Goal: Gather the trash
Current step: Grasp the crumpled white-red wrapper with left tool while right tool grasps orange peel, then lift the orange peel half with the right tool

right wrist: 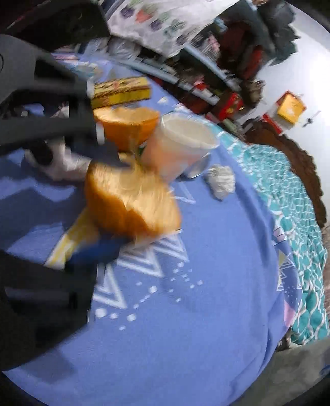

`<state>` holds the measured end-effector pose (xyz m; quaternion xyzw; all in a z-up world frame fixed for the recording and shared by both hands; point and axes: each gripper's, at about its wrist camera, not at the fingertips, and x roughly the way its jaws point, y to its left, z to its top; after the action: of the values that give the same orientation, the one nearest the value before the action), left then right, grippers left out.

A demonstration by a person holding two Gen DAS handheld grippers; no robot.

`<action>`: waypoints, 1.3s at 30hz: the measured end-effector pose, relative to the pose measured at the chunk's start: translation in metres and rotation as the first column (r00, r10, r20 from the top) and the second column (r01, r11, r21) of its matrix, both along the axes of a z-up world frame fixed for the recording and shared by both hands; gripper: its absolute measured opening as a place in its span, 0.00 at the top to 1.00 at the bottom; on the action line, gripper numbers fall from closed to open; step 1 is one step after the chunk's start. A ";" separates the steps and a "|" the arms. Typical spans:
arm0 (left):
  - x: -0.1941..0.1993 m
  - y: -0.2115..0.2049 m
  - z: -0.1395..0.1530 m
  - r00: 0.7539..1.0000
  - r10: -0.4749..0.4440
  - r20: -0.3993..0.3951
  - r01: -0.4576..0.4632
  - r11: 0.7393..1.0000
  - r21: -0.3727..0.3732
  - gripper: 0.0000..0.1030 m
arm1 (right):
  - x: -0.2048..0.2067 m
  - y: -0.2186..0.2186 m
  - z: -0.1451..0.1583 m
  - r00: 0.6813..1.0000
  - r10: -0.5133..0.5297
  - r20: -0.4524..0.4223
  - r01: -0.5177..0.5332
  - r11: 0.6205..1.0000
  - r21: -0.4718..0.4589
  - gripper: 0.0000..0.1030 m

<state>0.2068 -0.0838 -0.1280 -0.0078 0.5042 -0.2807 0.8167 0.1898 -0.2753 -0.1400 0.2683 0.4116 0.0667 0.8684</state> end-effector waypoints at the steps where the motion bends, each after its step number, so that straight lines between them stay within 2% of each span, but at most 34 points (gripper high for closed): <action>1: -0.005 0.006 0.000 1.000 -0.005 0.001 0.005 1.000 -0.005 0.62 | -0.011 -0.003 -0.002 1.000 0.002 -0.008 -0.002 0.999 0.038 0.74; 7: -0.053 0.055 -0.001 0.999 -0.038 -0.025 0.037 0.998 -0.042 0.62 | -0.089 0.003 0.001 0.998 0.056 -0.002 -0.055 0.994 0.091 0.76; 10: -0.074 0.073 0.001 0.999 -0.036 -0.026 0.035 0.997 -0.065 0.62 | -0.127 0.014 0.002 0.997 0.079 0.005 -0.079 0.996 0.046 0.72; 11: -0.079 0.077 0.000 0.999 -0.030 -0.029 0.028 0.997 -0.068 0.62 | -0.136 0.019 0.001 0.996 0.090 0.007 -0.091 0.995 0.033 0.61; 12: -0.082 0.078 0.000 0.999 -0.027 -0.033 0.024 0.997 -0.070 0.62 | -0.145 0.022 0.002 0.996 0.088 0.013 -0.088 0.996 0.012 0.34; 14: -0.085 0.078 -0.002 0.999 -0.017 -0.042 0.014 0.997 -0.071 0.61 | -0.157 0.024 0.010 0.996 0.068 0.065 -0.066 0.997 -0.032 0.10; 16: -0.084 0.076 -0.002 0.999 -0.010 -0.041 0.007 0.998 -0.068 0.61 | -0.165 0.031 0.020 0.991 0.092 0.101 -0.081 0.990 -0.112 0.10; 18: -0.084 0.075 0.000 0.999 -0.006 -0.041 0.003 0.997 -0.072 0.61 | -0.169 0.043 0.026 0.985 0.134 0.111 -0.110 0.973 -0.203 0.04; 22: -0.085 0.079 0.000 0.999 -0.003 -0.039 0.000 0.997 -0.079 0.61 | -0.158 0.067 0.023 0.970 0.236 0.051 -0.204 0.916 -0.346 0.03; 25: -0.085 0.083 -0.001 0.999 0.001 -0.048 -0.006 0.996 -0.085 0.60 | -0.143 0.082 0.014 0.965 0.262 -0.020 -0.243 0.860 -0.448 0.03; 27: -0.085 0.086 -0.002 0.999 0.003 -0.051 -0.008 0.996 -0.087 0.60 | -0.131 0.086 0.011 0.962 0.269 -0.040 -0.255 0.839 -0.480 0.03; 34: -0.084 0.089 -0.002 0.998 0.013 -0.056 -0.018 0.996 -0.092 0.60 | -0.097 0.088 0.001 0.955 0.283 -0.085 -0.291 0.850 -0.438 0.03; 35: -0.084 0.089 -0.002 0.998 0.014 -0.055 -0.019 0.996 -0.091 0.60 | -0.098 0.091 0.000 0.953 0.293 -0.077 -0.297 0.857 -0.421 0.06; 36: -0.083 0.089 -0.002 0.998 0.015 -0.055 -0.019 0.996 -0.089 0.60 | -0.098 0.090 0.001 0.956 0.286 -0.065 -0.286 0.862 -0.418 0.19; 39: -0.083 0.087 0.000 0.999 0.012 -0.049 -0.016 0.997 -0.080 0.60 | -0.104 0.084 0.011 0.956 0.295 -0.009 -0.275 0.882 -0.383 0.50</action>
<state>0.1235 0.0027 -0.1284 -0.0512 0.5122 -0.2946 0.8051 0.0858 -0.1913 -0.1294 0.0298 0.4298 0.1192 0.8945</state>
